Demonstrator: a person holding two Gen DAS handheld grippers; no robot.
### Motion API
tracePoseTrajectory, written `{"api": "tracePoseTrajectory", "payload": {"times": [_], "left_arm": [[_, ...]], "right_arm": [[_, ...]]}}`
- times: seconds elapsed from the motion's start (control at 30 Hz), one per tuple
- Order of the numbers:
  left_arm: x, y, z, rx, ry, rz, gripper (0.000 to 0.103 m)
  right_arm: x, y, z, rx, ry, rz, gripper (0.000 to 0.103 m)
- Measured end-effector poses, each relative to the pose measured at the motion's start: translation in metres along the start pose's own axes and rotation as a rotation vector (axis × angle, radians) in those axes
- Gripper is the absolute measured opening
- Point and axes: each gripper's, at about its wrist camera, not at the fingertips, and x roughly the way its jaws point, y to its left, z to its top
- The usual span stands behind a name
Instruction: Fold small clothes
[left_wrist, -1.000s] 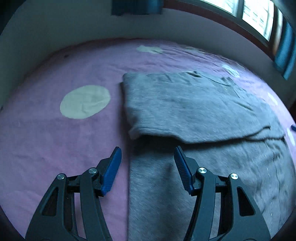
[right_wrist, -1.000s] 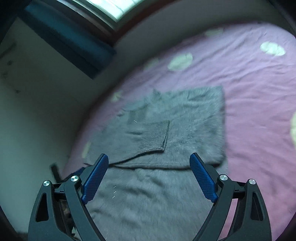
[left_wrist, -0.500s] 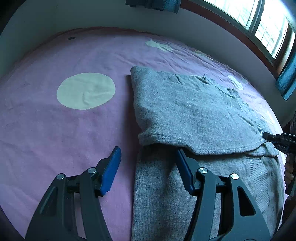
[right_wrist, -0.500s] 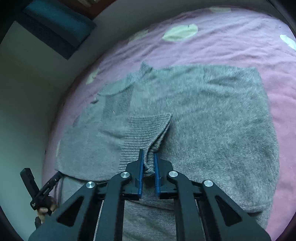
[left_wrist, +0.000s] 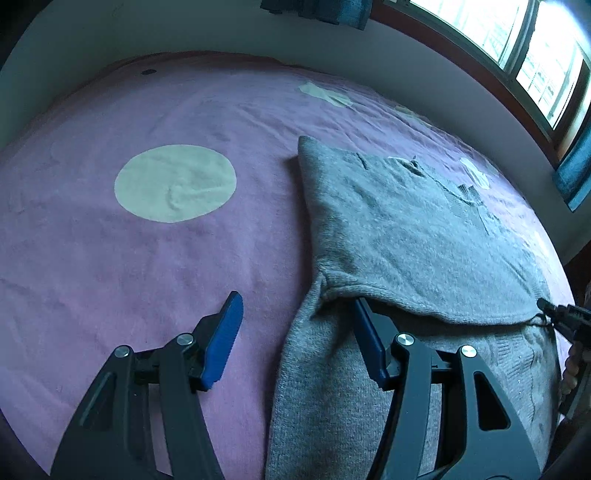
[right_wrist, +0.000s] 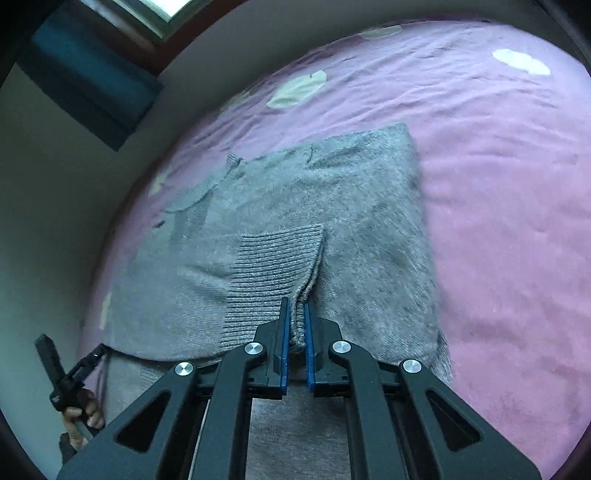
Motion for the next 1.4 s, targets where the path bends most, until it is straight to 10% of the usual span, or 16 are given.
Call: {"api": "tracePoseTrajectory", "payload": {"times": [0.3,0.43,0.63,0.77,0.83,1.2,1.3,1.4], "left_arm": [[-0.014,0.015,-0.003,-0.036,-0.006,-0.122,0.059],[-0.027,0.025,0.001,-0.091,-0.014,-0.234,0.059],[-0.001,0.015,0.014,-0.104,0.043,-0.252,0.059],[0.011,0.014,0.015,-0.035,0.037,-0.126,0.018],[0.011,0.023,0.015,-0.071,0.037,-0.158,0.017],[0.017,0.022,0.039,-0.131,0.039,-0.256,0.047],[0.035,0.014,0.046,-0.048,0.073,-0.174,0.015],[0.040,0.022,0.057,-0.101,0.070,-0.204,0.015]], "right_arm": [[-0.025,-0.014,-0.005,0.027,0.008,0.053,0.009],[-0.061,-0.033,-0.007,0.040,-0.061,0.074,0.046],[-0.093,-0.081,-0.015,0.105,-0.131,0.025,0.054],[-0.094,-0.106,-0.027,0.144,-0.128,0.009,0.054],[-0.096,-0.113,-0.030,0.143,-0.145,0.044,0.054],[-0.091,-0.107,-0.029,0.099,-0.168,0.080,0.067],[-0.090,-0.106,-0.029,0.090,-0.171,0.080,0.068],[-0.089,-0.105,-0.029,0.088,-0.176,0.082,0.068]]}}
